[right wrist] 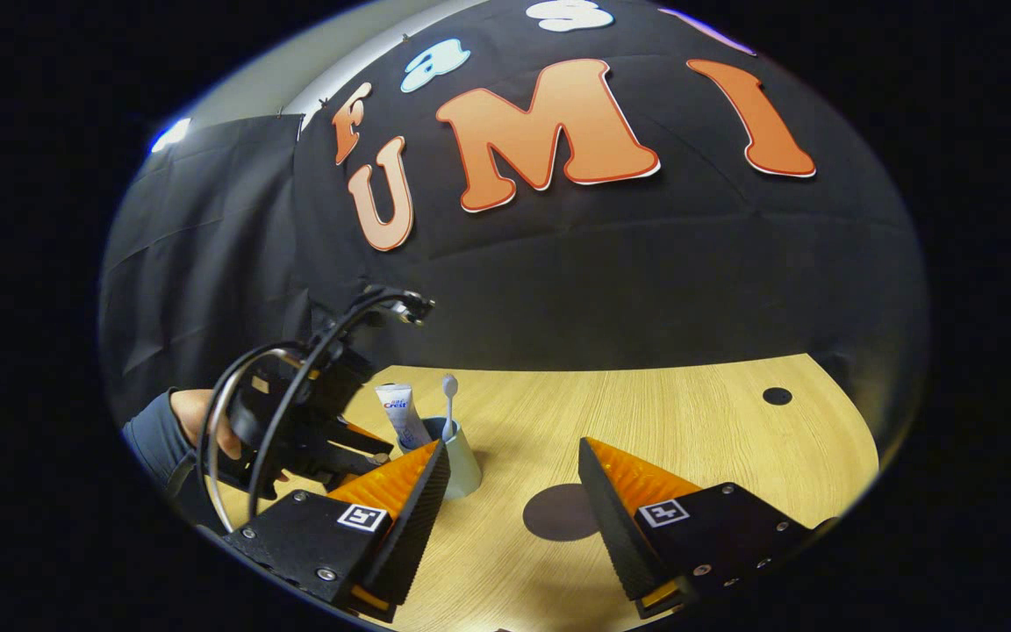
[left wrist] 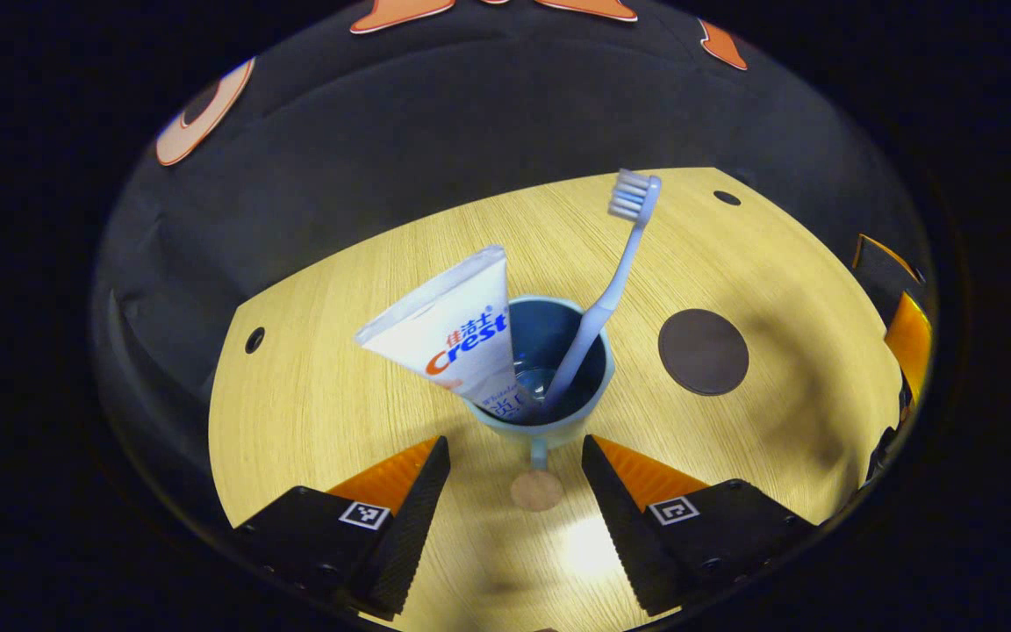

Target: Put the toothbrush and toothpaste on the desktop into the cup, then pick up the cup and place it on the coaster on the desktop.

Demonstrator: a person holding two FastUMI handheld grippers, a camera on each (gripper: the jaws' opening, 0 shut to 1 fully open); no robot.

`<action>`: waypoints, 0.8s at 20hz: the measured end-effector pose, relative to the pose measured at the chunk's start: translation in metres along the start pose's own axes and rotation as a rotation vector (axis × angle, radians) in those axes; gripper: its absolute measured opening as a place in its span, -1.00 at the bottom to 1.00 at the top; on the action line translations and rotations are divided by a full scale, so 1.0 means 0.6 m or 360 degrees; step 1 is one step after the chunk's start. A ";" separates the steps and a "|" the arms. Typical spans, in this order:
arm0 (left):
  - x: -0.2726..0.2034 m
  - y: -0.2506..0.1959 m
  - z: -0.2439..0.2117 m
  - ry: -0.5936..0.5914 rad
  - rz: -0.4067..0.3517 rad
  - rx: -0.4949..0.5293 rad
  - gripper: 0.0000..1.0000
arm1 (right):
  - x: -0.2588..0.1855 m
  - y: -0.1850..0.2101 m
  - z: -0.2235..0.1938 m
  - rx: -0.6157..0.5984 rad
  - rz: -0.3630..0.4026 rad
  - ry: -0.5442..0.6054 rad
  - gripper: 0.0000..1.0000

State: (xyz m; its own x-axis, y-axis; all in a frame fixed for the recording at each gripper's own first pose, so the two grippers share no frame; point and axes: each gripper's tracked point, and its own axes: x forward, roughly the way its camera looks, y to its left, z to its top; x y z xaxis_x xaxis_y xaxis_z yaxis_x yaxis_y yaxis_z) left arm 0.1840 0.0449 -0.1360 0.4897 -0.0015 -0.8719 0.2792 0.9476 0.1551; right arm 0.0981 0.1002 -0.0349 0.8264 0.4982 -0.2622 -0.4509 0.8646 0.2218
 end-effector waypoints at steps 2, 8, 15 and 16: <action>0.006 -0.012 -0.011 0.0091 -0.0036 -0.0004 0.69 | -0.010 0.002 -0.009 -0.0022 0.0000 0.0025 0.77; -0.007 -0.016 -0.001 0.0114 -0.0053 -0.0084 -0.43 | -0.034 0.003 -0.028 -0.0032 0.0006 0.0056 0.75; -0.018 0.022 -0.030 0.0036 -0.0089 -0.0145 -0.53 | -0.053 -0.015 -0.014 -0.0010 -0.0040 0.0004 0.76; -0.023 0.023 -0.021 0.0016 -0.0100 -0.0142 -0.53 | -0.058 -0.020 -0.012 -0.0010 -0.0056 -0.0003 0.75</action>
State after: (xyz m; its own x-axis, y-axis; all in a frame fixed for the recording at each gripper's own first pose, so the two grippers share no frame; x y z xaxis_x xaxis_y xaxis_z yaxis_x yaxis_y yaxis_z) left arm 0.1709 0.0617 -0.1276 0.4650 -0.0591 -0.8833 0.2341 0.9705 0.0583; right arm 0.0724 0.0730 -0.0350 0.8425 0.4675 -0.2677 -0.4238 0.8819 0.2066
